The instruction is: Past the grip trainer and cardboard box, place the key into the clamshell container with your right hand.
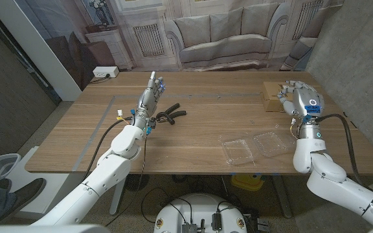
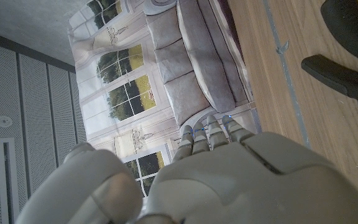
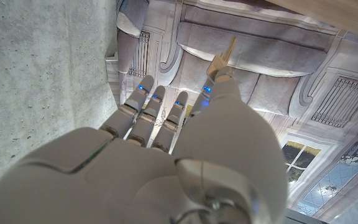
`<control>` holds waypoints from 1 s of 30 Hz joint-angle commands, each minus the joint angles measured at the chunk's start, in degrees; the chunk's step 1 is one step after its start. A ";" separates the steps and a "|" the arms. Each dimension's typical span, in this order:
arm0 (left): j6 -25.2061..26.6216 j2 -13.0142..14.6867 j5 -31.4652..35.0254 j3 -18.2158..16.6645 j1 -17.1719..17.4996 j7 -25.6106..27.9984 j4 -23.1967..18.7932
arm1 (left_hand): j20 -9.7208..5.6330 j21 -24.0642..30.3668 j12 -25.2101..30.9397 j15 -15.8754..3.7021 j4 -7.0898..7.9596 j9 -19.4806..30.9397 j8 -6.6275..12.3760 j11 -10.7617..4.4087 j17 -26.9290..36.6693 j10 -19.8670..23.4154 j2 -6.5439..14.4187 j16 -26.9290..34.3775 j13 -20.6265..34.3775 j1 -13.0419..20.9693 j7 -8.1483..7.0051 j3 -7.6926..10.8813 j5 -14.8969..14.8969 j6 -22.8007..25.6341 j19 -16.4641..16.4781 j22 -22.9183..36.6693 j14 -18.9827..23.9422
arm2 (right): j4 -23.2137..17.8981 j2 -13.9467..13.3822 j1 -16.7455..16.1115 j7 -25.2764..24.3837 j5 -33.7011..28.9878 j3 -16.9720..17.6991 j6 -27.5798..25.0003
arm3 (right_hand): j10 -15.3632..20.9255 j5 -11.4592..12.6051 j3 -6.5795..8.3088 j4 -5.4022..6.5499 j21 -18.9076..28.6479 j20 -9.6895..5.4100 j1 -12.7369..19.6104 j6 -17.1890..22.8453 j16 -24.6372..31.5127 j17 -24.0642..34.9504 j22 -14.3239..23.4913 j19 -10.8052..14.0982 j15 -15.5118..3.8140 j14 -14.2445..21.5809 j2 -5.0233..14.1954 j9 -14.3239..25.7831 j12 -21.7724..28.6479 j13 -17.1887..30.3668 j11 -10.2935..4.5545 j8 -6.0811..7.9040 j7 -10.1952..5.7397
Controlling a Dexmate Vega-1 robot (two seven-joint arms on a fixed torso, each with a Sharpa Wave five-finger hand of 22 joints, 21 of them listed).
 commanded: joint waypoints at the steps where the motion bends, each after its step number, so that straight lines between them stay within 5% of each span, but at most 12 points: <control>1: 0.05 -0.11 -0.20 0.06 -0.57 -0.31 -0.21 | 0.08 0.16 -0.20 0.12 0.10 0.17 -0.06 -0.03 0.19 0.23 0.46 0.14 0.09 0.21 -0.14 -0.11 0.04 0.33 -0.13 0.13 0.40 | -5.71 0.06 -5.99 1.53 0.63 4.21 -0.83 | -0.15 0.00 -0.28 -0.10 0.24 -6.70 -0.10 0.18 -0.17 0.09 0.07 -0.48 -8.95 -0.16 0.37 0.30 -0.14 0.10 0.03 0.29 -0.28; 30: 2.21 0.23 0.34 0.34 -1.74 0.55 -0.96 | 0.02 0.16 -0.20 0.16 0.04 0.17 -0.07 -0.06 0.18 0.25 0.78 0.17 0.09 0.50 -0.09 -0.32 0.00 0.36 -0.16 0.12 0.51 | -10.60 1.27 -13.03 5.90 -0.51 8.76 -0.71 | -0.32 0.06 -1.09 0.06 0.31 -6.33 0.16 0.47 -0.14 -0.01 -0.14 -0.72 -8.38 -0.82 0.40 0.22 -0.57 0.04 0.48 0.28 -0.23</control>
